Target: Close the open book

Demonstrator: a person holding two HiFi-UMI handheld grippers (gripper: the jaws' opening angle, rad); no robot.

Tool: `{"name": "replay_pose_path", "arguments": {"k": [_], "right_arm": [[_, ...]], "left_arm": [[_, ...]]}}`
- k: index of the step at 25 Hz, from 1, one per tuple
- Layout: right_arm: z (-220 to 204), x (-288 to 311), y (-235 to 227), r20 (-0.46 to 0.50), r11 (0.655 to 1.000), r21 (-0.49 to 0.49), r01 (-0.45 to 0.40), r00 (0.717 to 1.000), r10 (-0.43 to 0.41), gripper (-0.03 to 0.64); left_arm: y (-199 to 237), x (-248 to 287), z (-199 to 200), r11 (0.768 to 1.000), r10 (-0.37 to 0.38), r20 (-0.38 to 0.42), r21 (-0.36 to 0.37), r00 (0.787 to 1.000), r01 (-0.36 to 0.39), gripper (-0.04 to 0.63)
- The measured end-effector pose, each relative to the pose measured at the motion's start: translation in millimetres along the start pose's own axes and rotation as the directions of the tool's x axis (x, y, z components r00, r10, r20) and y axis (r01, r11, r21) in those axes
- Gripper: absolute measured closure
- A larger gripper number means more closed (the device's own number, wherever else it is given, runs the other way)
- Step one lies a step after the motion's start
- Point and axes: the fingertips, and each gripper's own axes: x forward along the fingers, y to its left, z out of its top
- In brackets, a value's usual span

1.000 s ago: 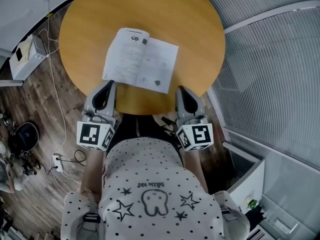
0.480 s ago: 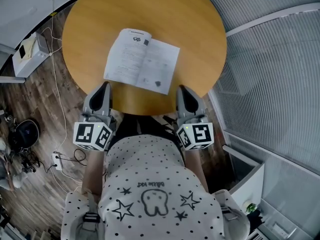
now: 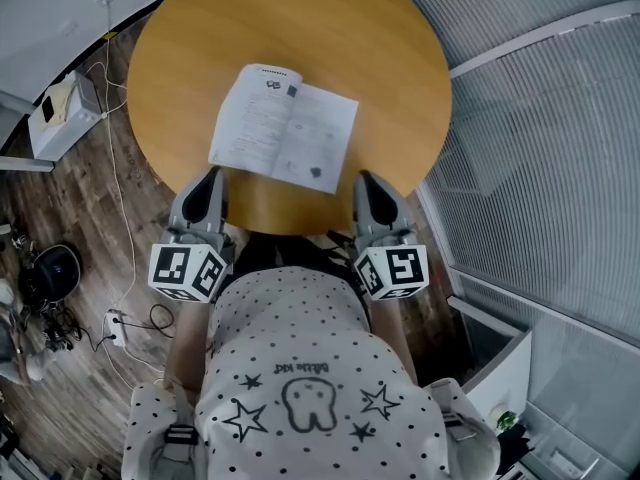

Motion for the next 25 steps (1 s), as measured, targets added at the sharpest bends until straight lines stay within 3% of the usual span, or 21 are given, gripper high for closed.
{"name": "replay_pose_path", "arguments": {"k": [17, 25], "right_arm": [[9.2, 2.0, 6.3, 0.021, 1.000, 0.011, -0.019, 1.000, 0.019, 0.612], [-2.0, 3.2, 11.1, -0.014, 0.999, 0.012, -0.036, 0.999, 0.036, 0.612]], "left_arm": [[3.0, -7.2, 1.3, 1.000, 0.020, 0.006, -0.017, 1.000, -0.020, 0.586], [21.3, -6.9, -28.4, 0.981, 0.041, -0.035, -0.187, 0.999, -0.047, 0.583]]}}
